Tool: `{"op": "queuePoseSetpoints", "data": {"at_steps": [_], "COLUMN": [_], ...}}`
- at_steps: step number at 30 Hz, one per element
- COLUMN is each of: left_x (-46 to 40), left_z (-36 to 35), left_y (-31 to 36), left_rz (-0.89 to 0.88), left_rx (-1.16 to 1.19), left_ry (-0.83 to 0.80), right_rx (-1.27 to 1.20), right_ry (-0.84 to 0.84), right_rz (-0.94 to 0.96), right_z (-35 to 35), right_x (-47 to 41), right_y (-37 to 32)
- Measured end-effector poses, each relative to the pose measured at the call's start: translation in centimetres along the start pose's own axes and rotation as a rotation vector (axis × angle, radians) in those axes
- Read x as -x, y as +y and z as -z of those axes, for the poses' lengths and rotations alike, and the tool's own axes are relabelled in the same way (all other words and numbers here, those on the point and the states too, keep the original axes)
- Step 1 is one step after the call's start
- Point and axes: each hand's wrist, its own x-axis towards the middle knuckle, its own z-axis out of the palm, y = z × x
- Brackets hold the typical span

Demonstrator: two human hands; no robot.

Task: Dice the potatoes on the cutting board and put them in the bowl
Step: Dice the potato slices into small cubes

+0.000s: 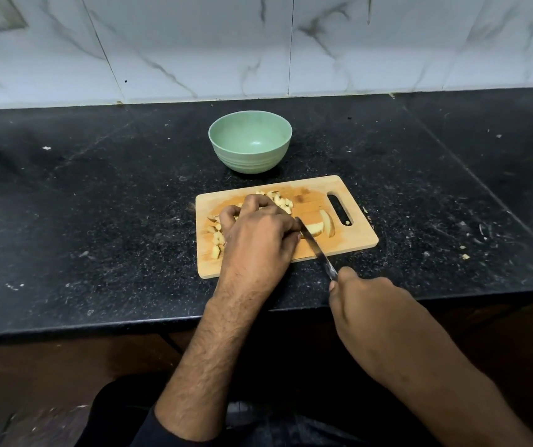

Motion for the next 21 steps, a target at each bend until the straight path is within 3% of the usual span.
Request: {"op": "queuePoseSetpoints", "data": {"at_steps": [11,21], "left_x": [-0.2,0.3], "left_z": [0.0,-0.5], "left_y": [-0.1,0.4], "left_rz": [0.022,0.064], "left_rx": [0.049,-0.023], "left_ry": [-0.004,0.084], "right_rx": [0.053,-0.091], "right_ry": [0.012,0.065], "right_rz": [0.035,-0.037], "right_z": [-0.7,0.1], "right_x": [-1.8,-0.3], "right_y": [0.3,2.2]}}
